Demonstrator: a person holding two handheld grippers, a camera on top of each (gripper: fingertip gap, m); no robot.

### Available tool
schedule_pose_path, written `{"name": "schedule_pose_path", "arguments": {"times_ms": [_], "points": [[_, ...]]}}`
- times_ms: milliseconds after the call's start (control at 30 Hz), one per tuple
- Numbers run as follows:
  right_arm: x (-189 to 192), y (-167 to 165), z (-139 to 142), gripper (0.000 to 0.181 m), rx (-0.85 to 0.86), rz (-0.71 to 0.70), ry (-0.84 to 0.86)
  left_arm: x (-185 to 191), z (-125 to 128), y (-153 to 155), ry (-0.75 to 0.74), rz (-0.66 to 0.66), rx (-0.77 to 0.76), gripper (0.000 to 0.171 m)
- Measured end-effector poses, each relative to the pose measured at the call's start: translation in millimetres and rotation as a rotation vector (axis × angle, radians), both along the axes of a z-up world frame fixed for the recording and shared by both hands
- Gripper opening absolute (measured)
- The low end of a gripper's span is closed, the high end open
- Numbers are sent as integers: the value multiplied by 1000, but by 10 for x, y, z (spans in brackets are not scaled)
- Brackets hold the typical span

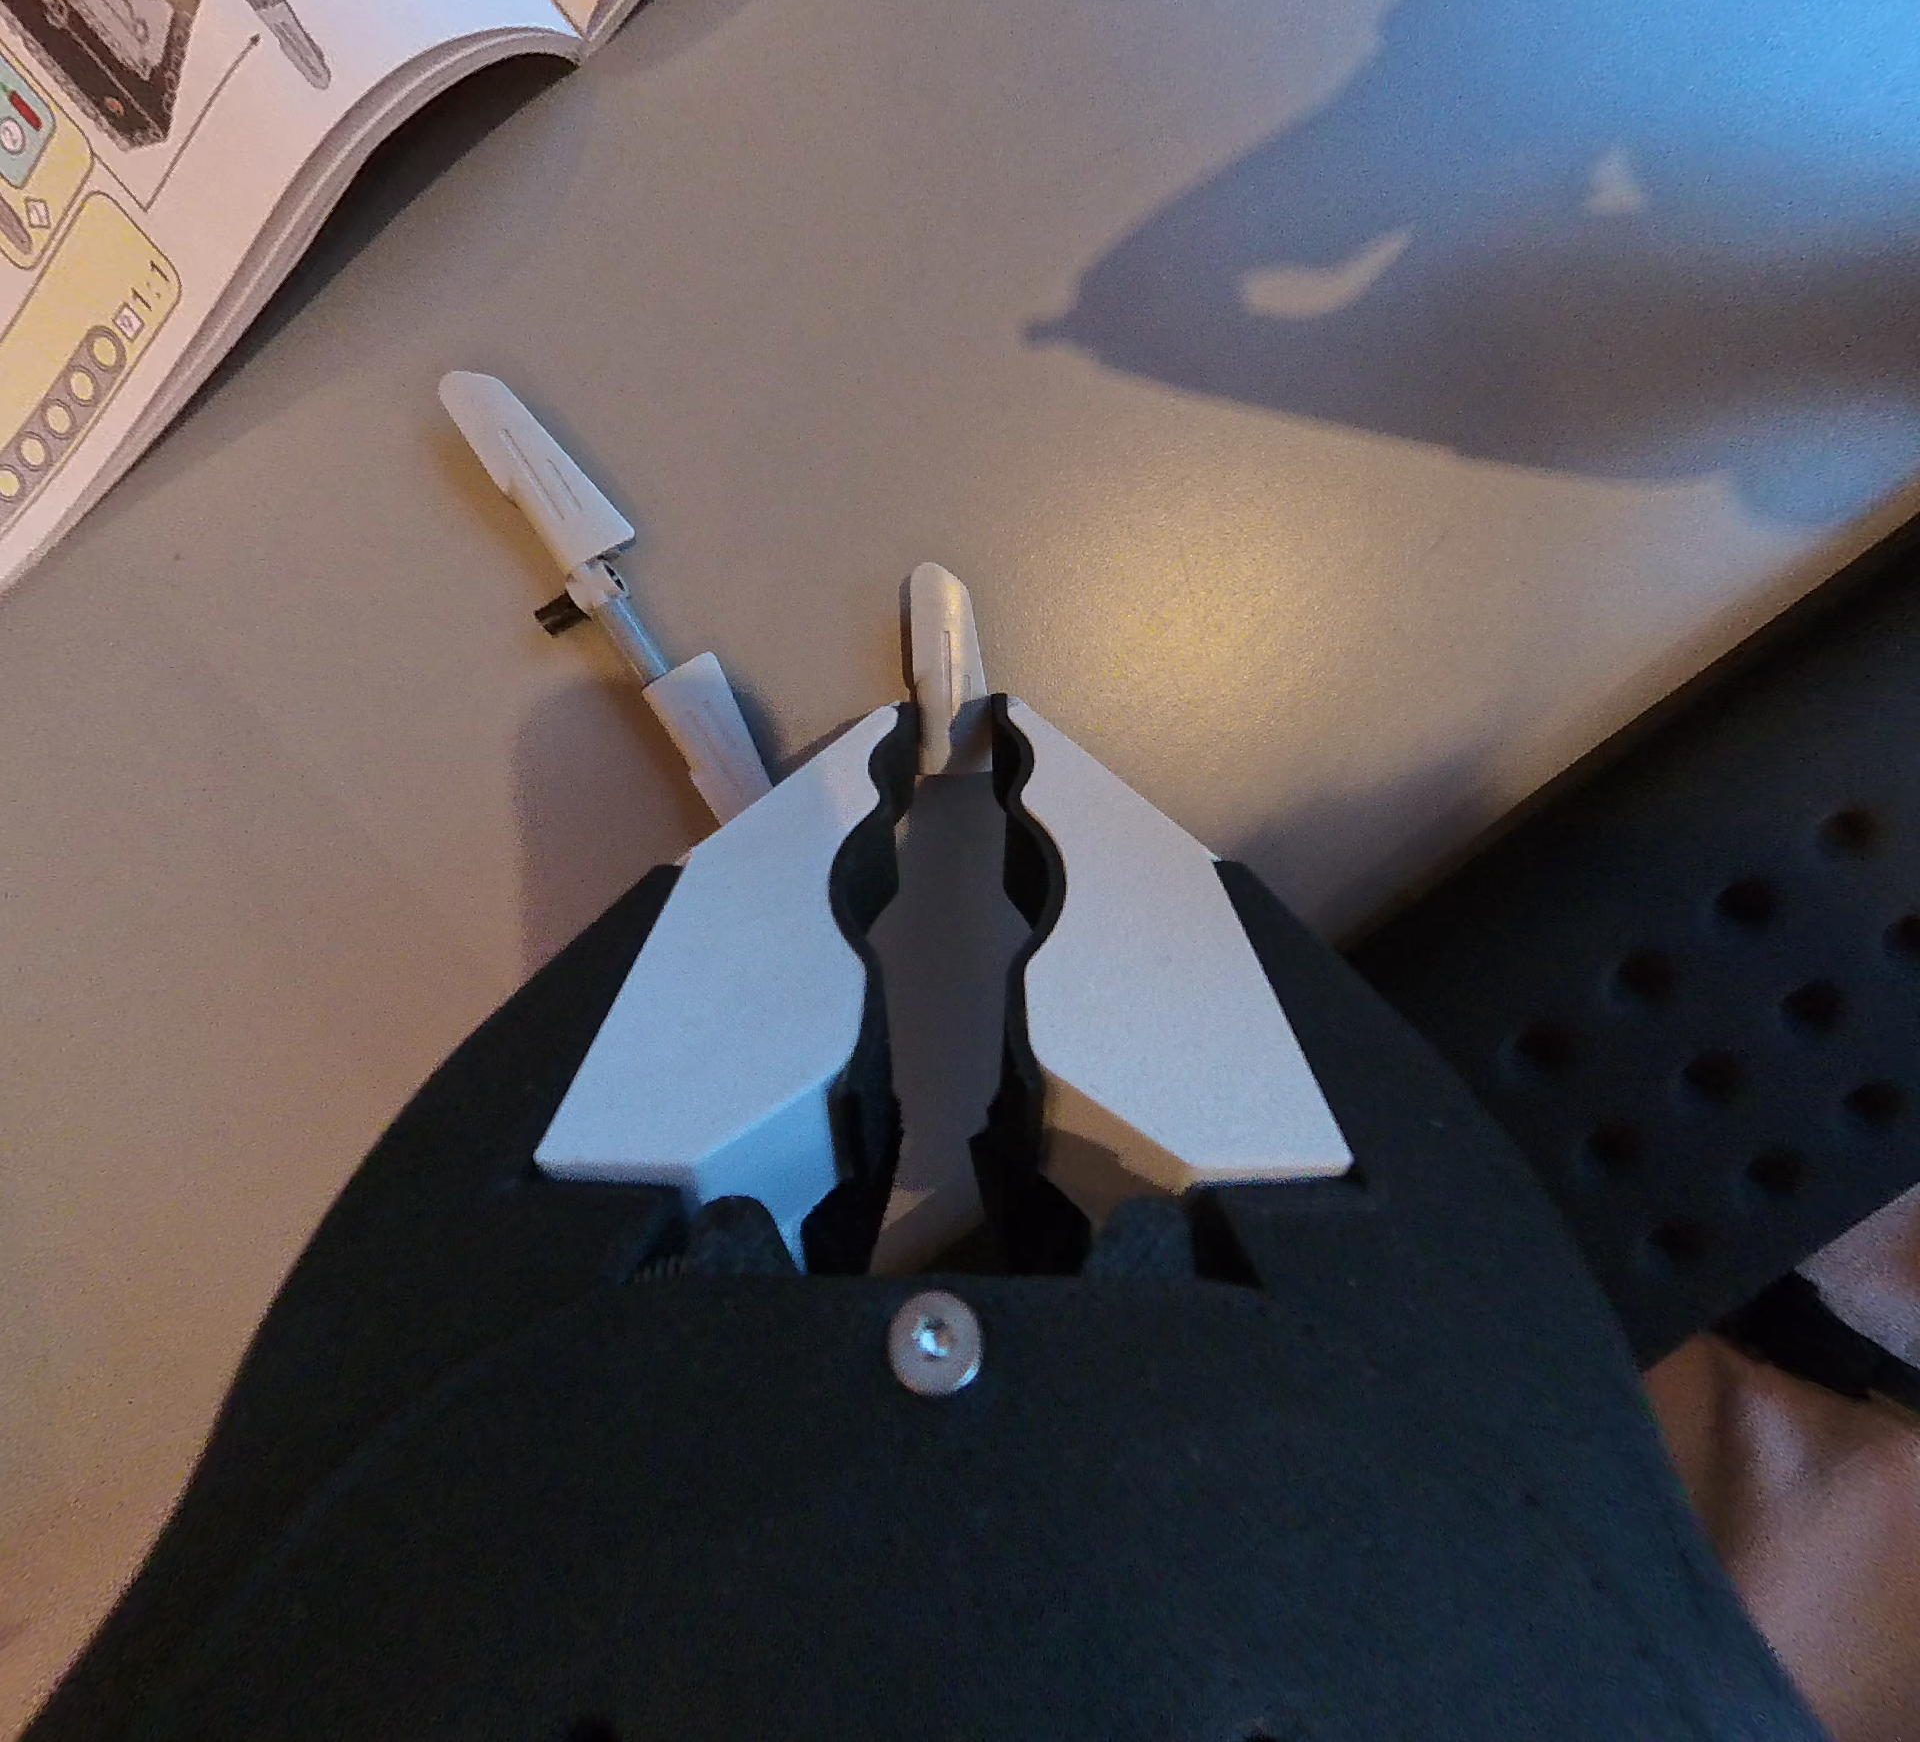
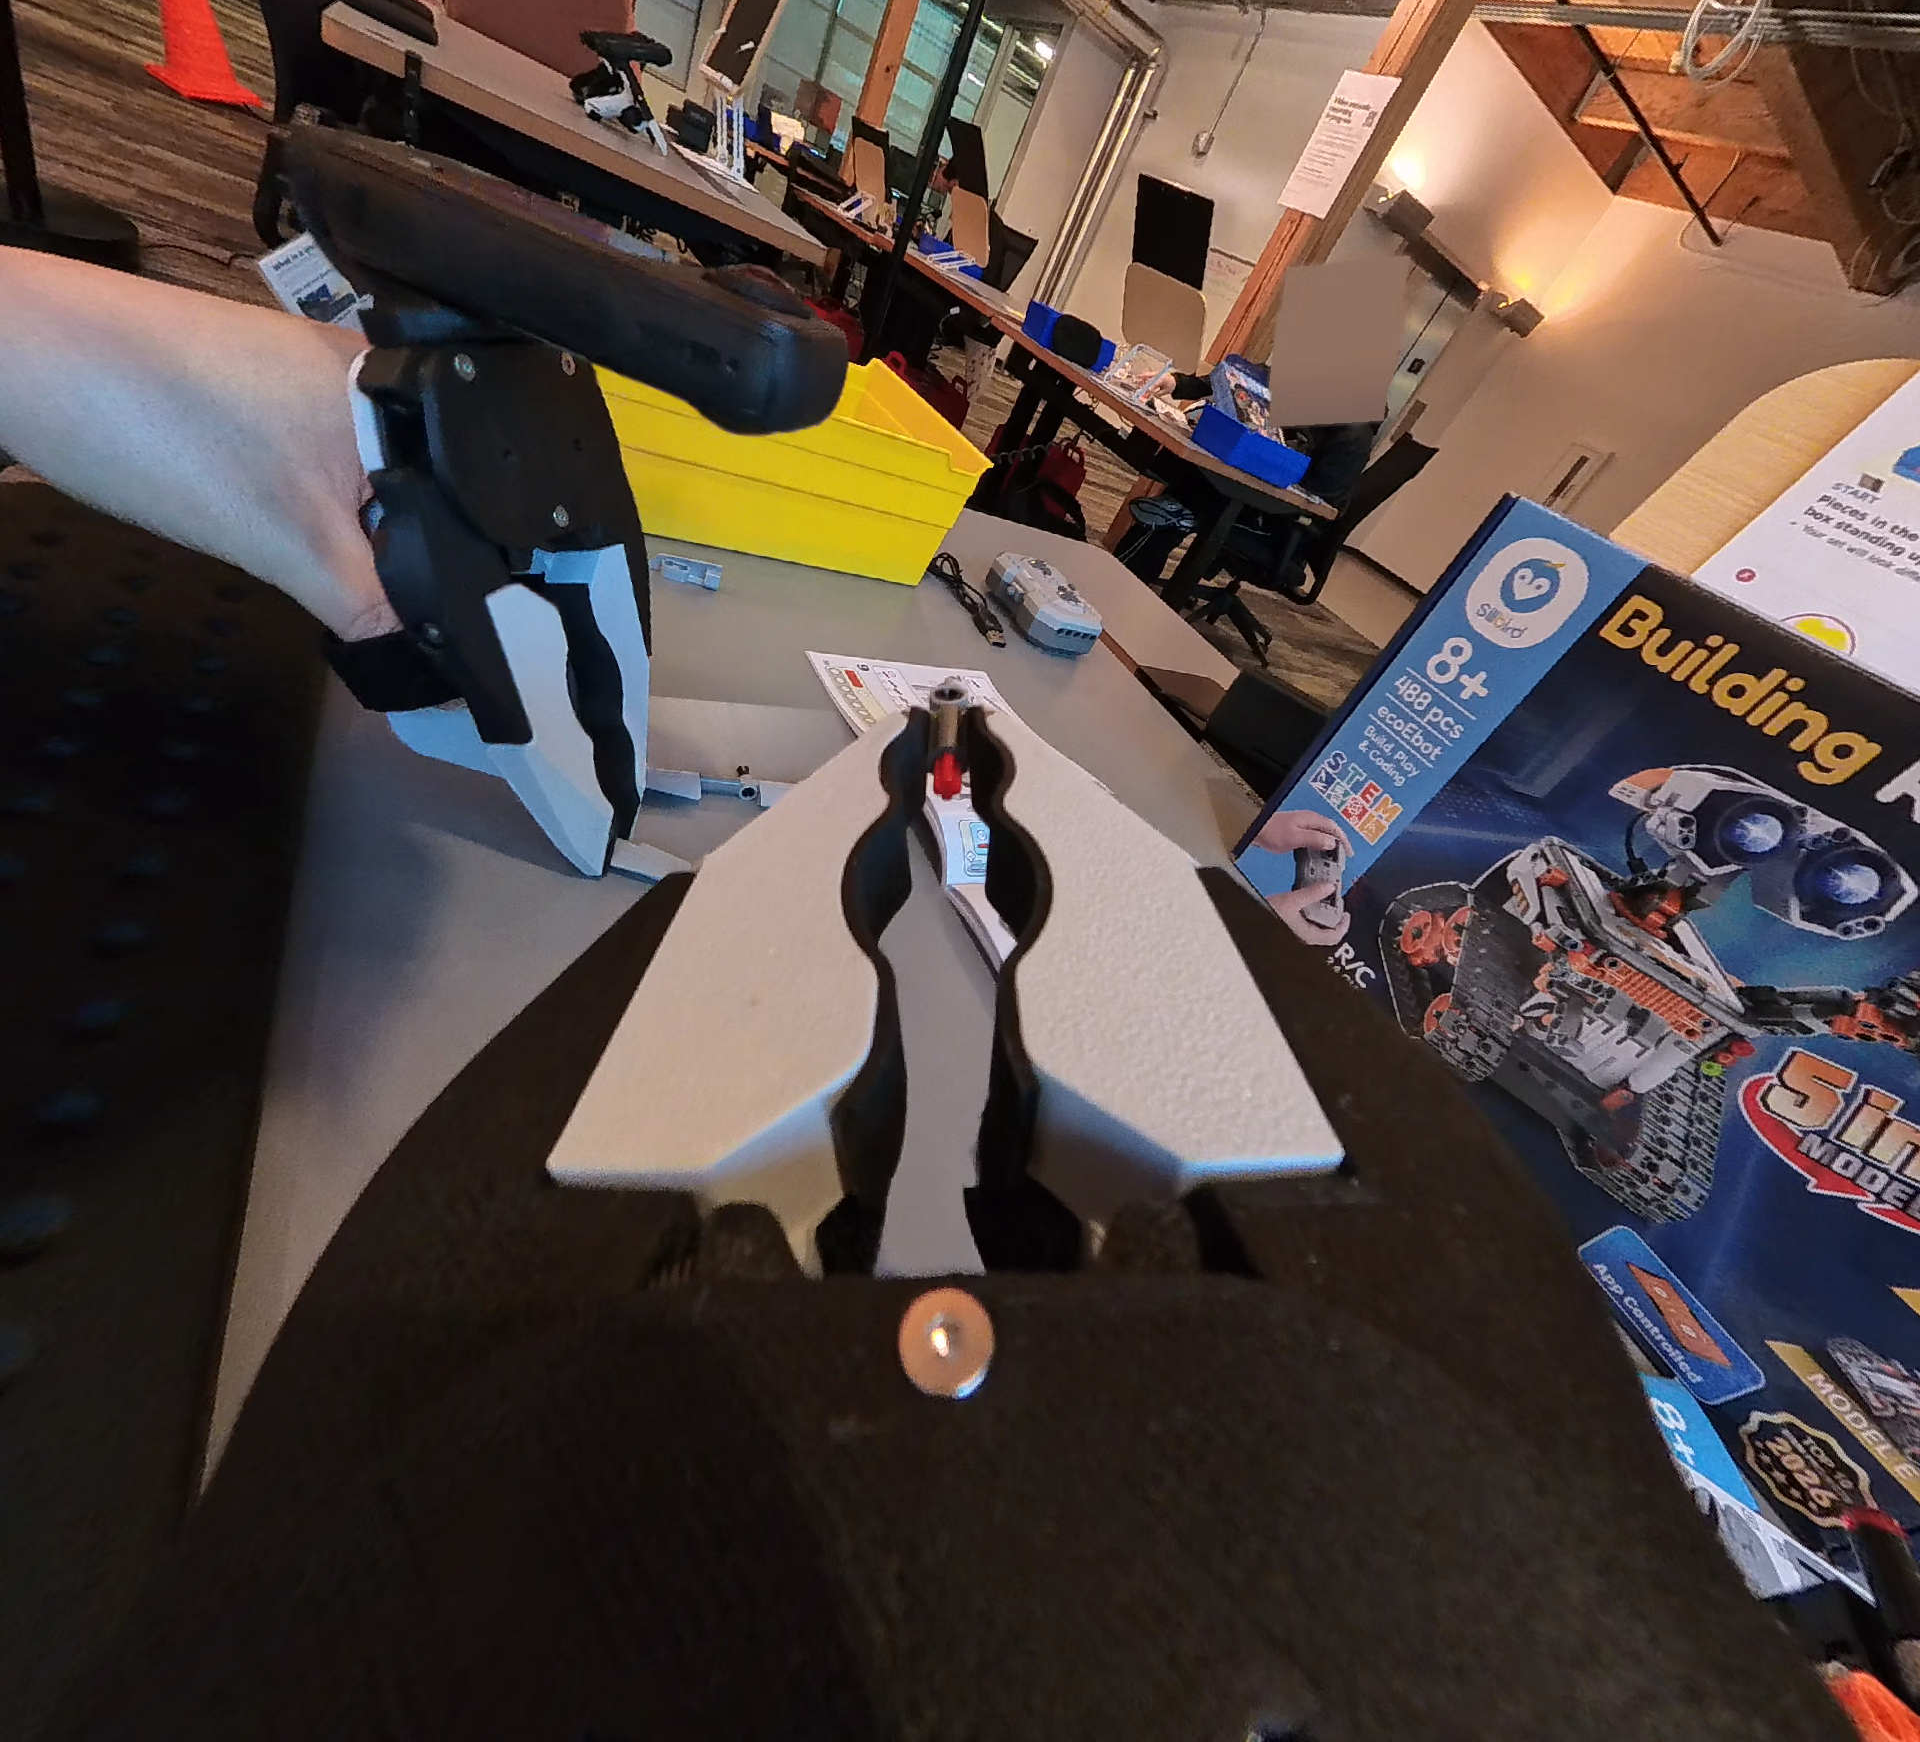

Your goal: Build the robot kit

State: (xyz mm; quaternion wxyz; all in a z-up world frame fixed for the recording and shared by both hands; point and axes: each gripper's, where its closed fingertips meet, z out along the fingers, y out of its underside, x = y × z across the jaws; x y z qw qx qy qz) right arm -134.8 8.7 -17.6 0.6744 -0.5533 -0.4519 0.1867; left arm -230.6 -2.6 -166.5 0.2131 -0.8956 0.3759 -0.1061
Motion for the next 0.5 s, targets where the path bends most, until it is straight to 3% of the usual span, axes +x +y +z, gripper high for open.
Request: {"name": "schedule_pose_path", "arguments": {"times_ms": [300, 400, 500], "points": [[-3, 2, -12, 5, 6, -2, -13, 37, 13, -6, -91, -17, -21, 12], [10, 14, -7, 5, 9, -12, -13, 140, 189, 10, -326, 6, -50, 12], [23, 33, -6, 5, 10, -24, -10, 211, 665, 72, -678, 12, -54, 12]]}}
